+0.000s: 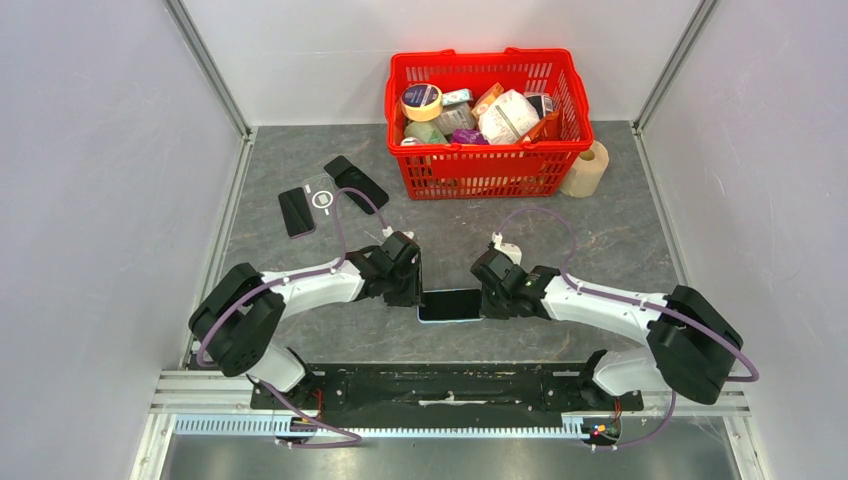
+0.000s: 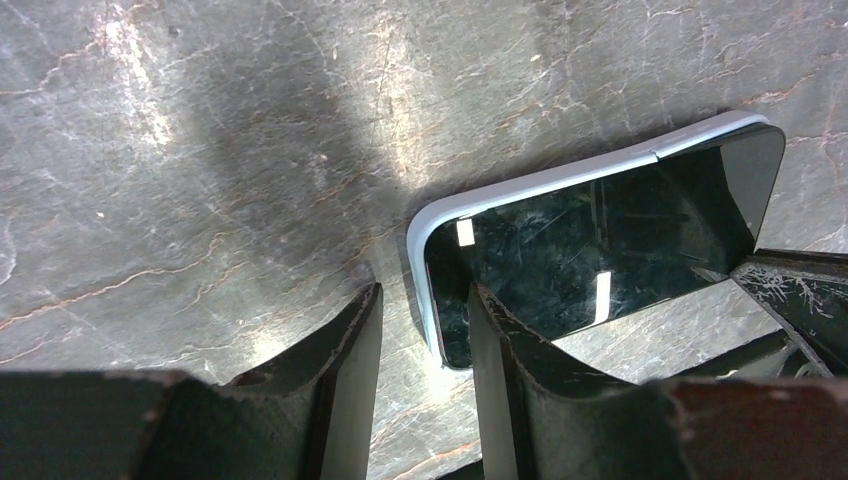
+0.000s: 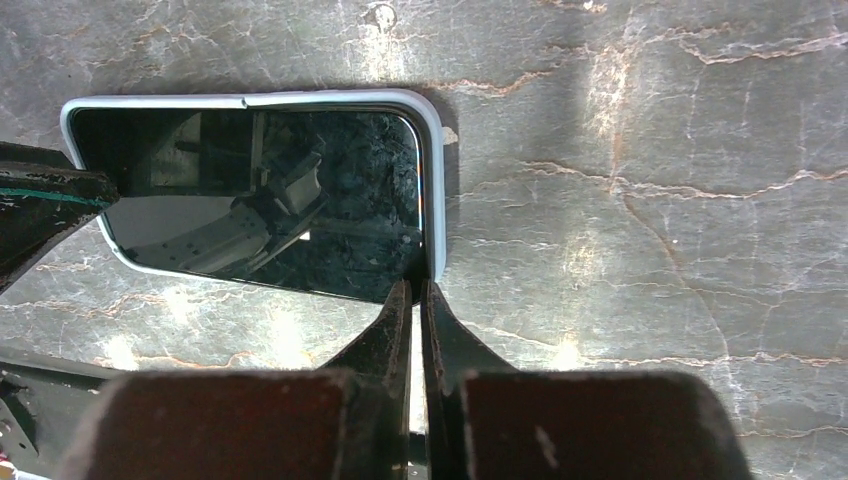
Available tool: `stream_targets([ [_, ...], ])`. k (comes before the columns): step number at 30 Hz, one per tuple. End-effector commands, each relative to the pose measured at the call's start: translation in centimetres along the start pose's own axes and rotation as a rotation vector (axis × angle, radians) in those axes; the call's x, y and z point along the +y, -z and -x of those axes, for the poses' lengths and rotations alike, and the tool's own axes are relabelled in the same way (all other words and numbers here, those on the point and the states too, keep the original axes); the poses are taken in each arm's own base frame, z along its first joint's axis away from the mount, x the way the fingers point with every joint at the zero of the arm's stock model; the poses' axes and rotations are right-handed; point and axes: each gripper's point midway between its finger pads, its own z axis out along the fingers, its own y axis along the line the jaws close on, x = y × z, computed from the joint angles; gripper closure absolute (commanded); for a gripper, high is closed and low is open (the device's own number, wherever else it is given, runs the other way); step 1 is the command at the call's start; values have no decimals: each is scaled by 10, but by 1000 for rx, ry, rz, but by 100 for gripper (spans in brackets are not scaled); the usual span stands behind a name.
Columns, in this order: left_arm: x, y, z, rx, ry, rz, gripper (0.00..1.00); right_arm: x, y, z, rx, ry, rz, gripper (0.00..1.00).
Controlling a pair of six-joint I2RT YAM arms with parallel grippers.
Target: Put the phone into the phone case
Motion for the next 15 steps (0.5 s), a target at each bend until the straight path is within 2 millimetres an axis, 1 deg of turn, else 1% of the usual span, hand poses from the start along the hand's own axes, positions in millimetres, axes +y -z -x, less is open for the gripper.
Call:
stream_targets([
  [1,-10,-3,10,-21,-25,-37,57,2,-19,-4,4,-4,-9,96],
  [5,-12,-4,9,-17,-24,-40,57,0,-28,-10,30,-1,-19,100],
  [10,-12,-5,9,-17,-25,-38,58,-1,-39,-19,56,7,-37,100],
  [15,-12,-8,9,-12,-25,-37,58,-6,-49,-31,83,20,-68,100],
])
